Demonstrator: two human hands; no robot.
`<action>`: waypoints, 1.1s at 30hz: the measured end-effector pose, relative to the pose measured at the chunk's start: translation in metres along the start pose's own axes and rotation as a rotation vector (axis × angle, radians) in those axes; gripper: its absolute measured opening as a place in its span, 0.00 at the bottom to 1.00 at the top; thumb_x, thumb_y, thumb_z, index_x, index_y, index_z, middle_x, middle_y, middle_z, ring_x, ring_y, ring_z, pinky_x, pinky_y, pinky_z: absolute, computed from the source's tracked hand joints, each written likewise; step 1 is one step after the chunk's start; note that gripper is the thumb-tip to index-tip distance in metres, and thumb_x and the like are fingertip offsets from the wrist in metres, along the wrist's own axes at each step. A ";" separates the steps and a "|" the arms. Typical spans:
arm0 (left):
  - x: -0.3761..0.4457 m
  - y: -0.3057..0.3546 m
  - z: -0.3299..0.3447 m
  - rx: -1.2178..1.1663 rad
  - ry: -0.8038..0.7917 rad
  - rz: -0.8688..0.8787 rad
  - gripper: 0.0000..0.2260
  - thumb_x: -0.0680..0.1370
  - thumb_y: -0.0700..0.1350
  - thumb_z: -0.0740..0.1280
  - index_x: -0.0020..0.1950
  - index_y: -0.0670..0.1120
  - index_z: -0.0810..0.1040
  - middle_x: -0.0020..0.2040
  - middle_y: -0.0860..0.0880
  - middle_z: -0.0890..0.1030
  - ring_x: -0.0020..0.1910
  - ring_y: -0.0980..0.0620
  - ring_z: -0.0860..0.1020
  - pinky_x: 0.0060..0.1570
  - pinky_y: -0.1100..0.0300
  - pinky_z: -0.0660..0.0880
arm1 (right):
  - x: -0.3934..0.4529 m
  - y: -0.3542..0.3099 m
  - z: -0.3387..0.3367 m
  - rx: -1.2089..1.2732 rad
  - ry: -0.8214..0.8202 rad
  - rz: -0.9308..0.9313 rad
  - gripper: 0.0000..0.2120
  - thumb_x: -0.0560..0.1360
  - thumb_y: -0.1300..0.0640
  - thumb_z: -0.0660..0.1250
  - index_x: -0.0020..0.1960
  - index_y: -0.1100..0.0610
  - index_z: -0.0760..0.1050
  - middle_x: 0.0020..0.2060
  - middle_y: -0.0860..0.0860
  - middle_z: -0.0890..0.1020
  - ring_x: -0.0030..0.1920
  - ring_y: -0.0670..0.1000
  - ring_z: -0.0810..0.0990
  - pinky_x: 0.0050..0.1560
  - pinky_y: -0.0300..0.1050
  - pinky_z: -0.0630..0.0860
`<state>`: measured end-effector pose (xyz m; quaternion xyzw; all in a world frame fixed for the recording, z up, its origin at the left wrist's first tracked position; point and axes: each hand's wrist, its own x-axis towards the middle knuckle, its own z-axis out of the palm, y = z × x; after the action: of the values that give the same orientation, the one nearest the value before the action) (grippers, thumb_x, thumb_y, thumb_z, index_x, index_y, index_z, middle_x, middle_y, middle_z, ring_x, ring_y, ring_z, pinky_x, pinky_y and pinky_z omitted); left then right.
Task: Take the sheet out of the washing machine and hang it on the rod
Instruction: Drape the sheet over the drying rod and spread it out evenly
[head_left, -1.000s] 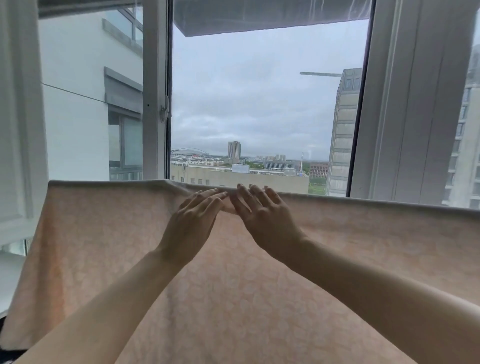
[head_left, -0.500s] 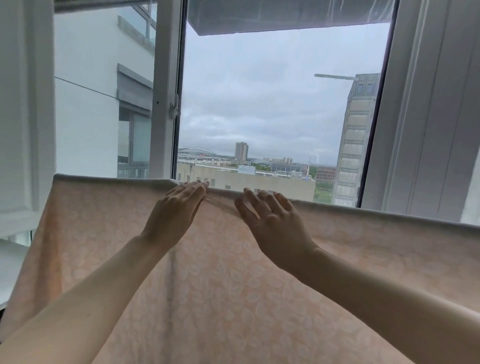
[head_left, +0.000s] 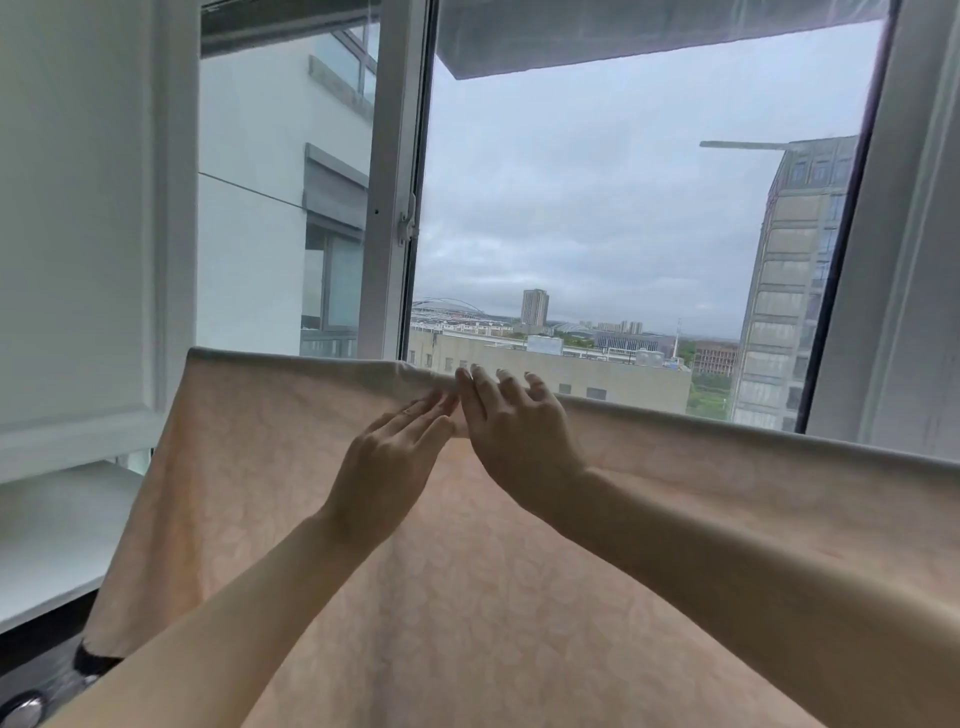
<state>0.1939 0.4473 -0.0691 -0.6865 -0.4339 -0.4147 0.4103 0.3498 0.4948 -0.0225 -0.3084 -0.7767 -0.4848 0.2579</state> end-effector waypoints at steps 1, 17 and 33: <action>-0.001 -0.001 -0.002 0.014 0.002 0.001 0.12 0.72 0.38 0.73 0.54 0.40 0.82 0.59 0.44 0.81 0.60 0.46 0.79 0.56 0.49 0.78 | -0.002 -0.002 0.002 -0.006 0.019 -0.030 0.21 0.76 0.57 0.60 0.67 0.63 0.72 0.63 0.61 0.77 0.57 0.62 0.80 0.56 0.58 0.77; 0.018 -0.084 -0.009 0.081 -0.058 -0.060 0.11 0.75 0.39 0.70 0.57 0.39 0.80 0.57 0.43 0.82 0.55 0.42 0.81 0.64 0.49 0.71 | -0.014 -0.007 0.003 0.042 0.058 -0.010 0.24 0.72 0.60 0.60 0.69 0.58 0.72 0.68 0.62 0.72 0.65 0.66 0.72 0.65 0.63 0.67; 0.008 -0.115 0.001 -0.120 0.047 0.131 0.06 0.79 0.41 0.67 0.50 0.40 0.83 0.58 0.44 0.82 0.59 0.44 0.79 0.58 0.47 0.77 | 0.058 -0.063 0.019 -0.062 0.086 0.124 0.20 0.77 0.56 0.60 0.67 0.62 0.72 0.61 0.57 0.79 0.55 0.57 0.81 0.55 0.54 0.78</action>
<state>0.0890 0.4832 -0.0383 -0.7269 -0.3525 -0.4282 0.4050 0.2628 0.5041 -0.0272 -0.3425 -0.7290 -0.5046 0.3107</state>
